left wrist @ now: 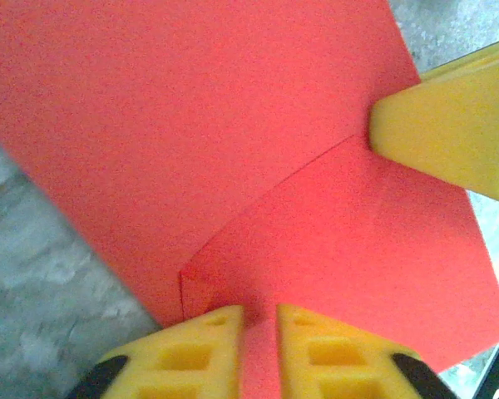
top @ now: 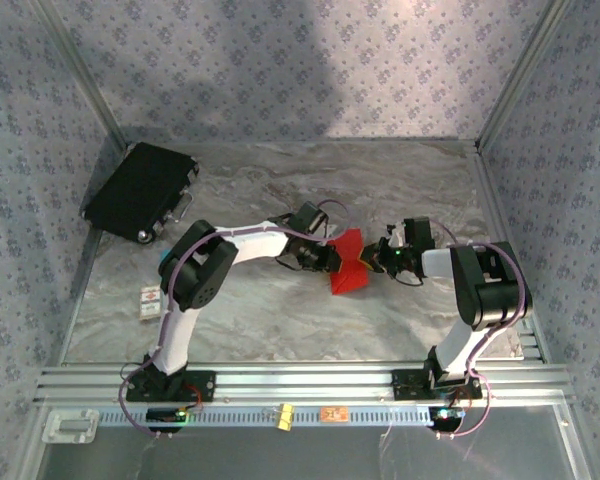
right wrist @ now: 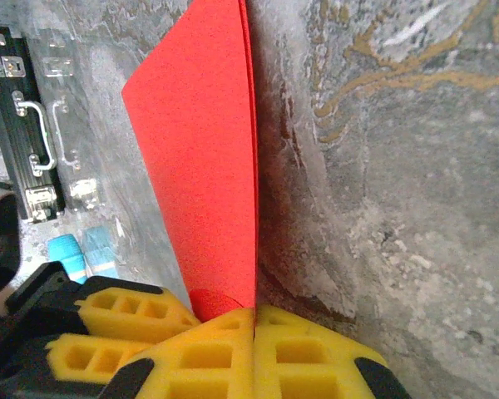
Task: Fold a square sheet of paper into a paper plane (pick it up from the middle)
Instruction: Turn over the paper at the center of the table.
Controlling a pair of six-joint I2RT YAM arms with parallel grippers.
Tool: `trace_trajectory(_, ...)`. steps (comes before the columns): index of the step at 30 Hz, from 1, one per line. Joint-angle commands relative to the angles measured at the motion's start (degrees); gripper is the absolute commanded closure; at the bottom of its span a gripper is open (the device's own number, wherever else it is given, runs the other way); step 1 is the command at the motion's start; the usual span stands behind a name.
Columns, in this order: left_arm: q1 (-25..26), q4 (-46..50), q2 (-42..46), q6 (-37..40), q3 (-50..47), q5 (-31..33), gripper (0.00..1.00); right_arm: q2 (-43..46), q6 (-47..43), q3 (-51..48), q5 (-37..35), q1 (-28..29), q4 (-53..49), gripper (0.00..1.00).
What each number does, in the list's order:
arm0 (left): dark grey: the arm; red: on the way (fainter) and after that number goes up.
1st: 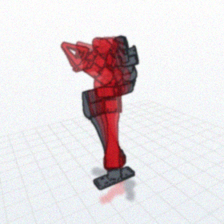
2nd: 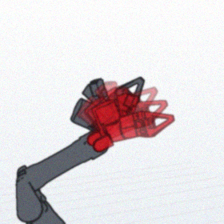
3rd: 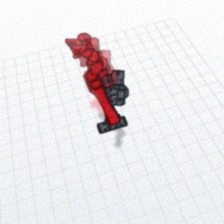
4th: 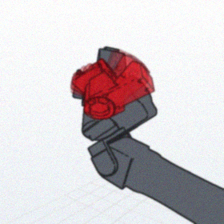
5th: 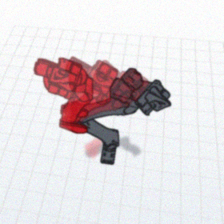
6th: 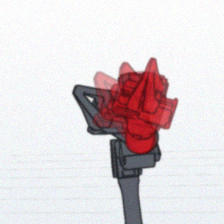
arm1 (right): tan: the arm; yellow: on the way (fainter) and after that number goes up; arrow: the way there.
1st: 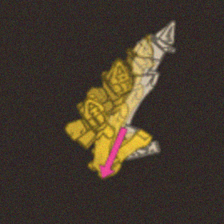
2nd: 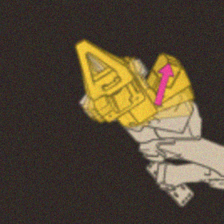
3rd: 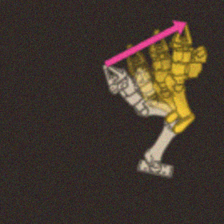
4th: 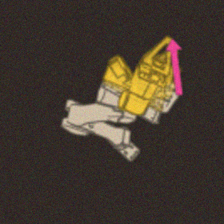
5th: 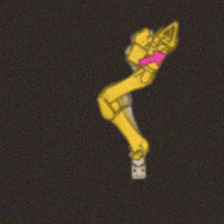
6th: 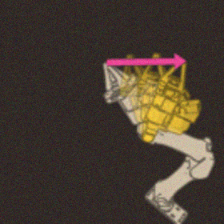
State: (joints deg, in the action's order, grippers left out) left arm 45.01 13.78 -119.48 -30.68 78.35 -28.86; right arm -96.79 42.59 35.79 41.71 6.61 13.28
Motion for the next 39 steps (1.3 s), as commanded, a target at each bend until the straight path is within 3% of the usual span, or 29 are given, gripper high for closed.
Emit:
trace_trajectory(1, -0.01, 0.38, 6.92, 0.31, -1.71, 2.44, 0.77, 2.58, -1.89, 0.67, -1.61, -0.21, -4.03, 0.98)
trace_trajectory(11, -2.81, -3.52, 17.72, -1.05, -11.70, 6.58, 0.71, 13.30, -5.57, 3.84, -11.81, 2.07, -21.18, 0.98)
trace_trajectory(26, -7.67, -1.39, 18.50, 0.85, -9.79, 3.52, 0.68, 17.66, -5.59, 5.16, -21.62, 7.01, -25.50, 0.98)
trace_trajectory(30, -9.53, -4.72, 18.19, -4.51, -9.94, 3.16, 0.67, 16.25, -4.21, 6.11, -22.73, 7.66, -24.85, 0.98)
trace_trajectory(36, -13.06, 6.87, 18.15, -6.81, -3.91, 0.30, 0.66, 16.47, -4.35, 9.63, -25.91, 9.67, -31.56, 0.99)
trace_trajectory(39, -13.59, 7.85, 18.41, -6.20, -3.85, 0.85, 0.66, 18.31, -6.10, 9.81, -25.39, 10.35, -34.47, 0.99)
